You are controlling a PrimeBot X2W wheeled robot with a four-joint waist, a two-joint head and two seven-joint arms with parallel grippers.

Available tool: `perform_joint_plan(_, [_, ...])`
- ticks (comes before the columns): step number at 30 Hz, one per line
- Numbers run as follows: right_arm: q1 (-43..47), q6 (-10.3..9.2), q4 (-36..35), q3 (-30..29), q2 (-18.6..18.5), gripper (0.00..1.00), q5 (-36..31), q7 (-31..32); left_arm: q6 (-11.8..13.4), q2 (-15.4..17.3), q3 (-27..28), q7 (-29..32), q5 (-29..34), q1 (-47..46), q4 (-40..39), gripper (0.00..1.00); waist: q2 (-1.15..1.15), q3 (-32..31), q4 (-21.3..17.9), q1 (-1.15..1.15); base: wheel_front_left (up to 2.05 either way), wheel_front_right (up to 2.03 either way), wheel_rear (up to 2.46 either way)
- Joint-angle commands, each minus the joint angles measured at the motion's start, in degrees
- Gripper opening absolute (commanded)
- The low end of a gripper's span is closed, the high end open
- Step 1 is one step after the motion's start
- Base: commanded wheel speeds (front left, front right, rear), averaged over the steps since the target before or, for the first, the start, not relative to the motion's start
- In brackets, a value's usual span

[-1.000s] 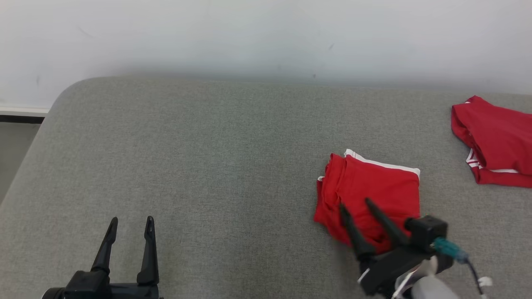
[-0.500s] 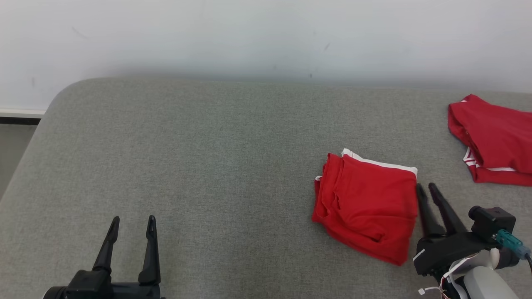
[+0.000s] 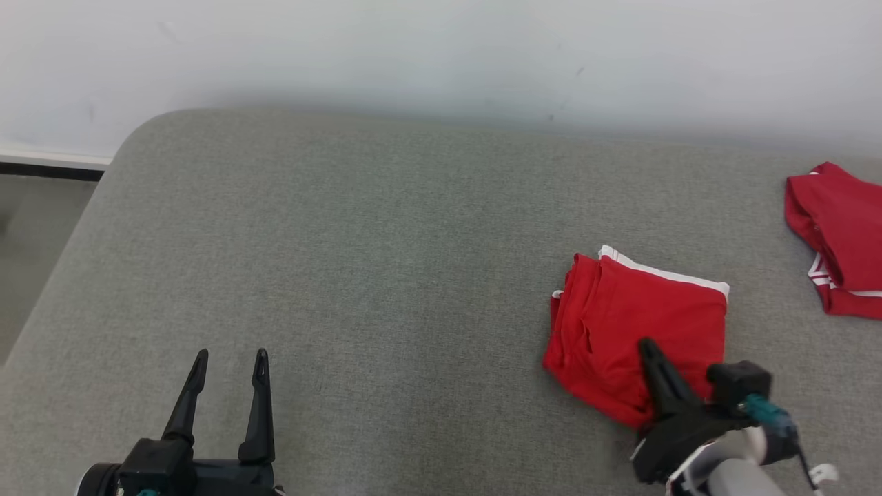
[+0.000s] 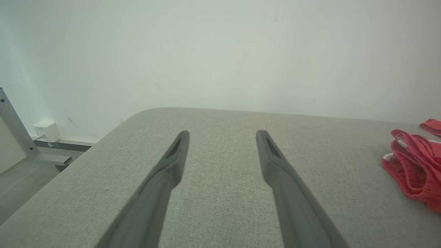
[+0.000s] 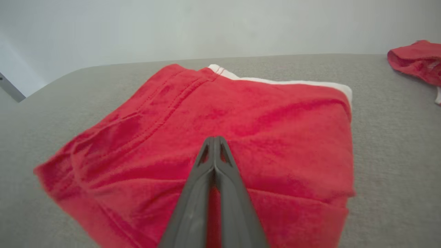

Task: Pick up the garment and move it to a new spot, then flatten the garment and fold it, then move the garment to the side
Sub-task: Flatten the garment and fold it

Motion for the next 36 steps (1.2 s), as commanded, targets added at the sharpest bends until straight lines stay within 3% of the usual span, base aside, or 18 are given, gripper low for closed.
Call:
perform_joint_plan(1, [-0.4,-0.18,0.1,0.9,1.3,0.0,-1.0,-0.2,0.2,0.1,-0.1,-0.2,-0.2,-0.5,0.1,1.0,0.0,0.3,0.7,0.0,0.0,0.0,0.0])
perform_joint_plan(9, [-0.6,-0.18,0.3,5.2,5.4,0.0,-1.3,-0.2,0.2,0.1,-0.6,-0.2,-0.4,-0.6,0.4,1.0,0.0,0.4,1.7,0.0,0.0,0.0,0.0])
perform_joint_plan(16, [-1.5,-0.18,-2.0,5.8,6.3,0.0,-0.3,-0.2,0.2,0.1,-0.3,-0.2,-0.1,-0.8,0.3,1.0,0.0,0.5,1.3,0.0,0.0,0.0,0.0])
perform_joint_plan(36, [6.9,-0.18,-18.2,-5.9,0.1,0.0,-3.0,-0.2,0.2,0.6,2.7,-0.2,1.0,2.0,-0.5,1.0,0.0,-3.2,-9.2,0.0,0.0,0.0,0.0])
